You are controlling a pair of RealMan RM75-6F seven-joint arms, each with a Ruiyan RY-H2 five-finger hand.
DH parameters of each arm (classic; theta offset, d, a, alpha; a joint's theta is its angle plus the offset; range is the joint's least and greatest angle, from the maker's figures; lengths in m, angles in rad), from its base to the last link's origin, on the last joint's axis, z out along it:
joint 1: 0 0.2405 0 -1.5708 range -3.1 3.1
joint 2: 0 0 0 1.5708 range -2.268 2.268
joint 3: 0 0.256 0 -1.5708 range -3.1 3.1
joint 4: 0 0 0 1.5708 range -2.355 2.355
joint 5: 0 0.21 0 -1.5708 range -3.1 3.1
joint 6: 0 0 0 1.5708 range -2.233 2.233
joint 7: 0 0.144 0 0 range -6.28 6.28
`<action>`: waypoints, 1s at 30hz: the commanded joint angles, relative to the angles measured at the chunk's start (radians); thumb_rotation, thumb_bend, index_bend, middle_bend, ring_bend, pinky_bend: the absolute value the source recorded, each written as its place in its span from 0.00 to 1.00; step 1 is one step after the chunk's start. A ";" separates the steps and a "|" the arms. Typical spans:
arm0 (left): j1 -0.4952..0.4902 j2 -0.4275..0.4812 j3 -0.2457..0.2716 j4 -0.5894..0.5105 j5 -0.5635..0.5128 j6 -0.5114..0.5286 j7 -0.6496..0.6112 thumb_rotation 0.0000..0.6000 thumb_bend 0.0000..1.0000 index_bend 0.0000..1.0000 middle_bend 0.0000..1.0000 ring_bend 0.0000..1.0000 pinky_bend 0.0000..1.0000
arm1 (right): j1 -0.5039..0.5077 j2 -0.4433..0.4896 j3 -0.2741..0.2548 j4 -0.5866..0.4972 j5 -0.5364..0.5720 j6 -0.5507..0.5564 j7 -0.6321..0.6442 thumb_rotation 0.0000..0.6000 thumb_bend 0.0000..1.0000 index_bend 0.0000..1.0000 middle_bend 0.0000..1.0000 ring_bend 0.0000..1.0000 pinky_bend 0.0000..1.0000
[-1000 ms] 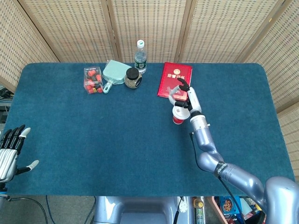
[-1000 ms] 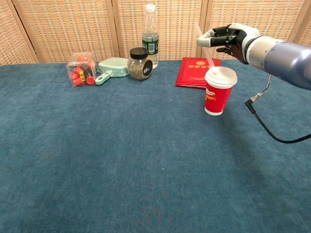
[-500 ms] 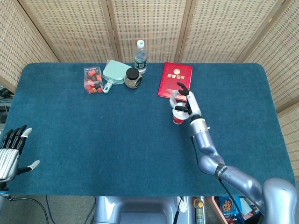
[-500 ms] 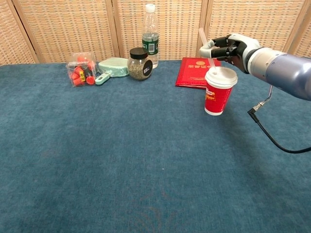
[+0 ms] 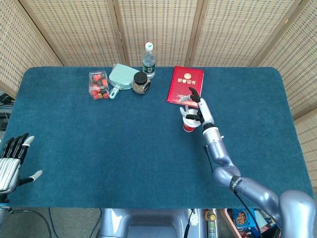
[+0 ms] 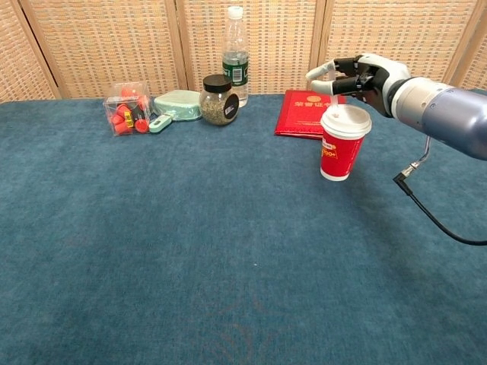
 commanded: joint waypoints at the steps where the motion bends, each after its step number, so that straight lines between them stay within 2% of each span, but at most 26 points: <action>1: 0.001 0.001 0.001 -0.001 0.002 0.002 -0.001 1.00 0.17 0.00 0.00 0.00 0.00 | -0.006 0.018 -0.014 -0.013 -0.038 -0.001 0.030 1.00 0.20 0.22 0.01 0.00 0.00; 7: 0.002 0.003 0.003 -0.001 0.008 0.007 -0.006 1.00 0.17 0.00 0.00 0.00 0.00 | -0.012 0.043 -0.027 -0.043 -0.073 0.019 0.034 1.00 0.05 0.09 0.00 0.00 0.00; 11: 0.003 0.005 0.004 0.000 0.012 0.010 -0.012 1.00 0.17 0.00 0.00 0.00 0.00 | -0.027 0.092 -0.025 -0.117 -0.095 0.052 0.027 1.00 0.04 0.08 0.00 0.00 0.00; 15: 0.003 0.007 0.006 0.002 0.017 0.013 -0.018 1.00 0.17 0.00 0.00 0.00 0.00 | -0.055 0.176 -0.049 -0.219 -0.149 0.084 -0.008 1.00 0.02 0.04 0.00 0.00 0.00; 18: 0.006 0.009 0.007 0.004 0.022 0.020 -0.024 1.00 0.17 0.00 0.00 0.00 0.00 | -0.095 0.276 -0.096 -0.321 -0.227 0.115 -0.047 1.00 0.00 0.01 0.00 0.00 0.00; 22: 0.010 0.013 0.009 0.005 0.028 0.029 -0.030 1.00 0.17 0.00 0.00 0.00 0.00 | -0.164 0.422 -0.193 -0.439 -0.356 0.193 -0.190 1.00 0.00 0.00 0.00 0.00 0.00; 25: 0.013 0.015 0.011 0.004 0.031 0.035 -0.031 1.00 0.17 0.00 0.00 0.00 0.00 | -0.234 0.514 -0.265 -0.513 -0.431 0.278 -0.358 1.00 0.00 0.00 0.00 0.00 0.00; 30: 0.018 0.020 0.016 0.001 0.040 0.045 -0.031 1.00 0.17 0.00 0.00 0.00 0.00 | -0.356 0.605 -0.360 -0.619 -0.490 0.414 -0.597 1.00 0.00 0.00 0.00 0.00 0.00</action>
